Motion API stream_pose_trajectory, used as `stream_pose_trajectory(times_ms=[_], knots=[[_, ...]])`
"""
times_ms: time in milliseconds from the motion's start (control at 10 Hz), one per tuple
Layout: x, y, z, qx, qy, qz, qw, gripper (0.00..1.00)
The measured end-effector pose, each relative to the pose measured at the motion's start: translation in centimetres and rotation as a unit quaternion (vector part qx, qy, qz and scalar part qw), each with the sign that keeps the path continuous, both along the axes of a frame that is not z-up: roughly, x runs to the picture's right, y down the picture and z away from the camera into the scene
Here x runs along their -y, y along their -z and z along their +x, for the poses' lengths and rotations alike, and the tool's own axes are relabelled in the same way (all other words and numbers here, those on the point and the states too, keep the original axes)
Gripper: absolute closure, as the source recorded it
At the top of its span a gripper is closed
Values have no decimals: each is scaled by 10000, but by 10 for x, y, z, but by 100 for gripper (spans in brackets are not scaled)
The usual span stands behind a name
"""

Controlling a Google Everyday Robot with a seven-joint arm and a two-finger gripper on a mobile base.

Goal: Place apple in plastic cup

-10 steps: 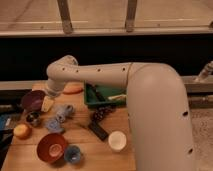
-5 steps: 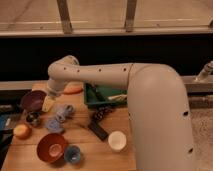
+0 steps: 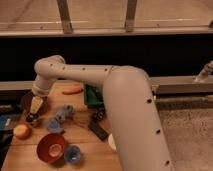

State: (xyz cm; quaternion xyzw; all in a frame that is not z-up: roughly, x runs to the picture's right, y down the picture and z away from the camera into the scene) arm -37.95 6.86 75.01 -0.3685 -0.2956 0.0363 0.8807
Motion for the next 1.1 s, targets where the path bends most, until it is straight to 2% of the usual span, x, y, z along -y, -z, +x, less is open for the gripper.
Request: stream_pose_trajectory(times_ms=[200,400,800,900,1100], knots=[[-16,4,-21,297,245,-113,9992,26],[-39,21,-47,741,574,-194,9954,26],[-41,22,-49,774,594,-181,9951,26],[-42,21,-49,723,541,-126,9958,26],[-54,23,-56,579,331,185,9976,26]])
